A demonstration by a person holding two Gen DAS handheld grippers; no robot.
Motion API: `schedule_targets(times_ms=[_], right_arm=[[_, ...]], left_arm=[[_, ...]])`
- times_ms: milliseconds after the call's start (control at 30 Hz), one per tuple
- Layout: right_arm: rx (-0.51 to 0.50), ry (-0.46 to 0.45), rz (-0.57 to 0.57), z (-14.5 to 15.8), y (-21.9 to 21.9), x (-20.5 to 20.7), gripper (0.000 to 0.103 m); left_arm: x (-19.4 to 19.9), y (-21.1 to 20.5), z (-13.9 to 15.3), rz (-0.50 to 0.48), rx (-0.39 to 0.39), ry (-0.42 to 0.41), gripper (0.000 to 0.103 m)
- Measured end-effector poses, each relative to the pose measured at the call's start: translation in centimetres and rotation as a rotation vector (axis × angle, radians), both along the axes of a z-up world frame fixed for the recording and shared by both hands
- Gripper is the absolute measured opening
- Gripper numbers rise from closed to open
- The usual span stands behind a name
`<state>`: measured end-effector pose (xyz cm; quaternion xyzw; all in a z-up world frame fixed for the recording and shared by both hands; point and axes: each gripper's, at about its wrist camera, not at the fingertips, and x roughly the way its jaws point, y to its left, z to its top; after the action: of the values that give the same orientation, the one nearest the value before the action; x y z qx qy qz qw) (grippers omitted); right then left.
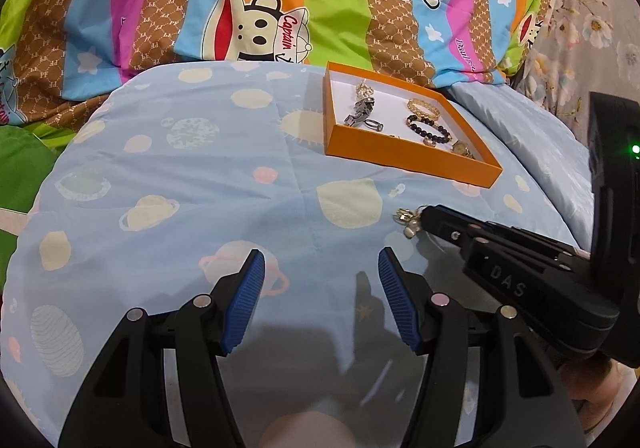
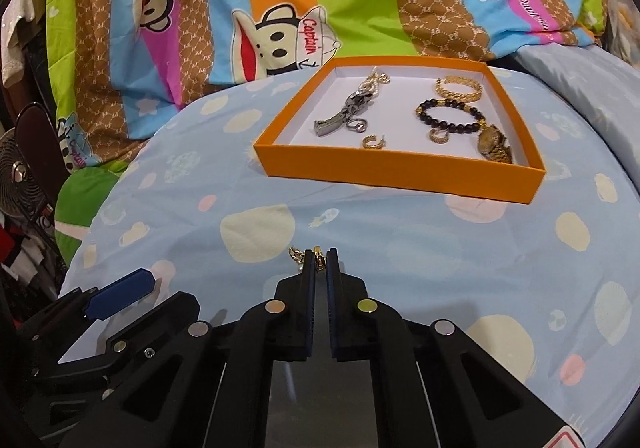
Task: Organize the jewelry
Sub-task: 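Grasp the gold drop earring with the left tool while the right lifts the charm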
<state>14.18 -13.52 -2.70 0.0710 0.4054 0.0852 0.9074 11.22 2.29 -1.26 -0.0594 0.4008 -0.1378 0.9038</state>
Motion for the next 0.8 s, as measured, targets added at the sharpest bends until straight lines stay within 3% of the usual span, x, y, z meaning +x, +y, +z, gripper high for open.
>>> schedule_targets(times_ms=[233, 433, 500, 567, 733, 800], right_arm=[[0.025, -0.014, -0.064, 0.4, -2.7, -2.8, 0.005], [0.2, 0.027, -0.037, 0.1, -5.2, -4.0, 0.005], [0.143, 0.019, -0.061, 0.5, -5.3, -4.4, 0.005], [0.148, -0.003, -0.057, 1.1, -5.5, -5.0, 0.005], [-0.019, -0.008, -0.097, 1.0, -5.3, -5.3, 0.005], [-0.005, -0.003, -0.097, 0.7, -5.7, -5.5, 0.005]], left_arm=[[0.7, -1.6, 0.3, -0.038, 0.016, 0.003, 0.057], [0.8, -3.5, 0.1, -0.083, -0.003, 0.023, 0.057], [0.7, -3.9, 0.0, -0.09, 0.004, 0.025, 0.057], [0.6, -3.9, 0.1, -0.087, 0.007, 0.022, 0.057], [0.6, -3.6, 0.0, -0.075, -0.012, 0.029, 0.057], [0.5, -3.6, 0.1, -0.081, -0.01, 0.026, 0.057]])
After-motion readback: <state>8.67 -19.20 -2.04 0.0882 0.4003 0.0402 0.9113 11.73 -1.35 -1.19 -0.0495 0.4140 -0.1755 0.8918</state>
